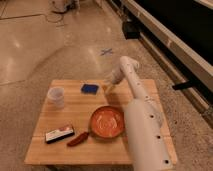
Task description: Place the white sponge in the ceramic bowl
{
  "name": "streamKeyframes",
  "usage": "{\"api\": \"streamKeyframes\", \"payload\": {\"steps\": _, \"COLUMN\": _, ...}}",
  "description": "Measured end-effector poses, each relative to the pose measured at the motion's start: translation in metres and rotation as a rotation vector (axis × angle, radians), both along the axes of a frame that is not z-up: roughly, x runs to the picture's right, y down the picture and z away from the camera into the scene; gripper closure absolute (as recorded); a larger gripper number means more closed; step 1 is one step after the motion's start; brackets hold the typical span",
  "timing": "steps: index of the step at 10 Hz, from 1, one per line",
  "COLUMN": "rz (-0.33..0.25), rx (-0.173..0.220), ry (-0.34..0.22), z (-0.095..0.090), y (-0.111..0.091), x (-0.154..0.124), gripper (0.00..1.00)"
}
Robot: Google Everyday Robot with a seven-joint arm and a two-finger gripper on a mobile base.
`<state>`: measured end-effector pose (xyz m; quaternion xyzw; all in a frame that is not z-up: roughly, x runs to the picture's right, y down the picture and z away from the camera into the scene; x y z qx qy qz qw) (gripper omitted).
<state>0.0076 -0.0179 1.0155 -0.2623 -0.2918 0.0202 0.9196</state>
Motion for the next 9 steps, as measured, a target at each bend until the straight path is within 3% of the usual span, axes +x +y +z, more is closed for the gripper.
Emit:
{"api": "streamKeyframes", "payload": {"steps": 4, "rz": 0.019, "rx": -0.011, "ry": -0.033, "z": -0.016, "y": 0.007, "x": -0.002, "gripper": 0.35}}
{"api": "streamKeyframes", "payload": {"steps": 9, "rz": 0.019, "rx": -0.015, "ry": -0.039, "z": -0.018, "y": 0.009, "x": -0.006, "gripper": 0.35}}
